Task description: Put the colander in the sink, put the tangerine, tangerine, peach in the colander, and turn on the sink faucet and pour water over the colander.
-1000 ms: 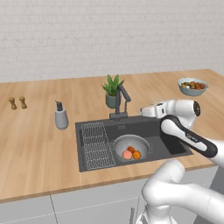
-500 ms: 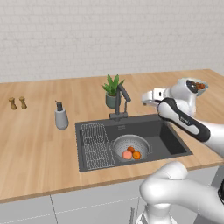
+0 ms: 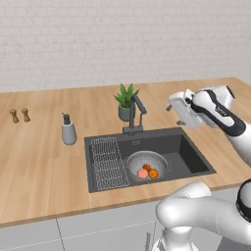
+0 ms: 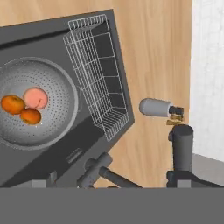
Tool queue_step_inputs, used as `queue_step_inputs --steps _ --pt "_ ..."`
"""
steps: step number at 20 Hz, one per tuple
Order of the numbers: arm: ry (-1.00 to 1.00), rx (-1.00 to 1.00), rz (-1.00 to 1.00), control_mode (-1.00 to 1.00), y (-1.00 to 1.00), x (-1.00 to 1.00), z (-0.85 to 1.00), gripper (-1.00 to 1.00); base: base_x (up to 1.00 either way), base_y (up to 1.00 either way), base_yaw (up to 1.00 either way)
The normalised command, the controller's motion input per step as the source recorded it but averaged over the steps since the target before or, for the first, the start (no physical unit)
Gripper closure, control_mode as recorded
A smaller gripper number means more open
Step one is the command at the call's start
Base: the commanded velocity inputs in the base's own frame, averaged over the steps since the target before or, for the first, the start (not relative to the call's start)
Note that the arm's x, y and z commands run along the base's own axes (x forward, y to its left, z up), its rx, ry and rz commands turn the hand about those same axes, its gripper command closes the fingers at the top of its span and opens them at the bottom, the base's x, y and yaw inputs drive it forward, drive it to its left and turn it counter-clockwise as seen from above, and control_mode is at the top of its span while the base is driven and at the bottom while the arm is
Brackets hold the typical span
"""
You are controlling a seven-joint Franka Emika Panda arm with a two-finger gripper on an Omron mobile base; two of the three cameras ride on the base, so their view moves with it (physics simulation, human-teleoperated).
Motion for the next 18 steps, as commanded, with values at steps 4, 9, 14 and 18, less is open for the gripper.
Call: queue_step_inputs --steps 4,9,14,18 --pt "0.19 0.52 -0.29 -1.0 0.0 0.0 -0.03 -1.0 0.0 0.0 0.0" --pt "0.31 0.44 -0.35 -1.0 0.06 0.0 0.0 -1.0 0.0 0.0 0.0" --pt "0.36 0.3 -0.33 -1.0 0.13 -0.01 -0.06 -1.0 0.0 0.0 0.0" --pt "0.41 0.33 -0.32 -1.0 0.1 0.03 -0.26 -1.0 0.0 0.0 0.0"
